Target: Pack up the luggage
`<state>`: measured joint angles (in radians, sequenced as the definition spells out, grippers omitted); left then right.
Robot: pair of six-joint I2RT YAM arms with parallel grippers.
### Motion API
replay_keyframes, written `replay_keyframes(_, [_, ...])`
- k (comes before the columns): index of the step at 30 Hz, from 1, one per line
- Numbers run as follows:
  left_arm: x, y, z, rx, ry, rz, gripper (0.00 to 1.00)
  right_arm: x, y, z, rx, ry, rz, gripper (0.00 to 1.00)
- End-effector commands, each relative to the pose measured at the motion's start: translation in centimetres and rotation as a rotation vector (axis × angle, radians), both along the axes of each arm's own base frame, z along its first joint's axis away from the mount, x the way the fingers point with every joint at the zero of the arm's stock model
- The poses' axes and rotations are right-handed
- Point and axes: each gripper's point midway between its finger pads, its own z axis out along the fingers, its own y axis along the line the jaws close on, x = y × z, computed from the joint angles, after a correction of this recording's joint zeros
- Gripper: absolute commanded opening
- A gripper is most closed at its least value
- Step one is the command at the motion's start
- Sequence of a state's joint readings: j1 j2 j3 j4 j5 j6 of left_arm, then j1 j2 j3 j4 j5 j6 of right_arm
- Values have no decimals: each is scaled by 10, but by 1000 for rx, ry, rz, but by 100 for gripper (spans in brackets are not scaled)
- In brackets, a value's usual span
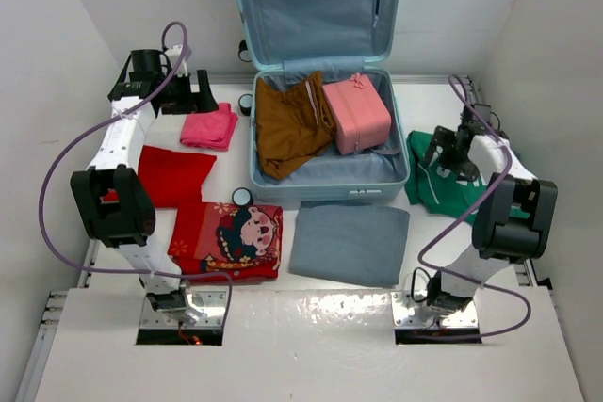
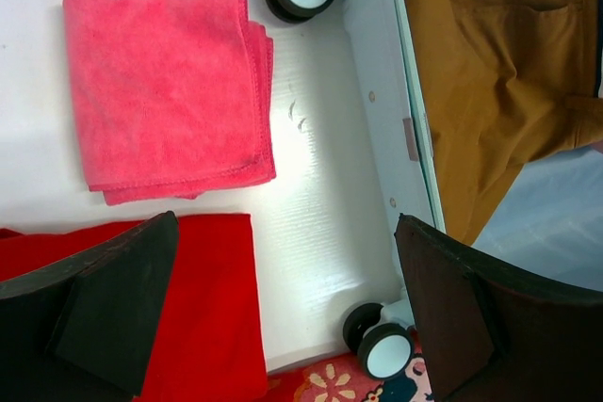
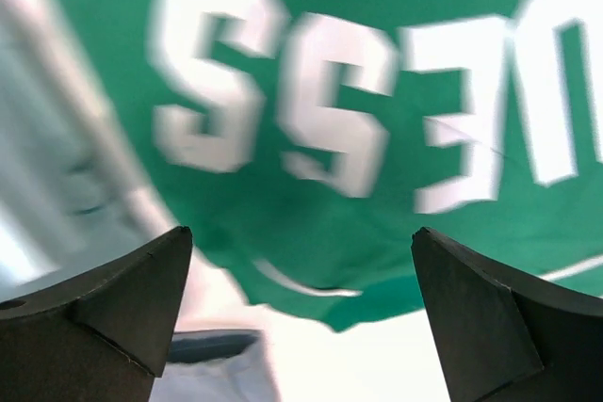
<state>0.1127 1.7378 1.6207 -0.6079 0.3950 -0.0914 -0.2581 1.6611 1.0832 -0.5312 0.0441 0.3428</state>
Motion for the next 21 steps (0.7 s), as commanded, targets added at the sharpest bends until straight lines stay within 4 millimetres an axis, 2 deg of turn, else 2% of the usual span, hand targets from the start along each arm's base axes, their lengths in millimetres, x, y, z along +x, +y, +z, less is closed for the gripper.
replay_keyframes(1, [4, 3, 17, -11, -31, 10, 100, 35, 18, 29, 7, -139, 54, 98])
replay_keyframes(6, [2, 2, 15, -12, -22, 10, 100, 48, 25, 19, 33, -114, -12, 98])
replay_keyframes(7, [2, 2, 15, -12, -22, 10, 100, 47, 29, 4, 45, -78, -32, 98])
replay_keyframes(11, [1, 6, 14, -13, -13, 19, 100, 54, 38, -12, 22, -71, -22, 98])
replay_keyframes(13, [1, 8, 13, 0, -15, 20, 100, 53, 43, -26, 8, -34, -9, 98])
replay_keyframes(15, [1, 8, 13, 0, -15, 21, 100, 54, 45, -30, -3, -20, -6, 98])
replay_keyframes(16, [-1, 8, 12, -1, -6, 21, 100, 51, 45, -41, -16, 11, -12, 98])
replay_keyframes(19, [-1, 12, 12, -1, -6, 30, 100, 44, 40, -56, -44, 64, -35, 97])
replay_keyframes(21, [1, 18, 15, 6, -14, 46, 100, 39, 35, -60, -73, 90, -49, 95])
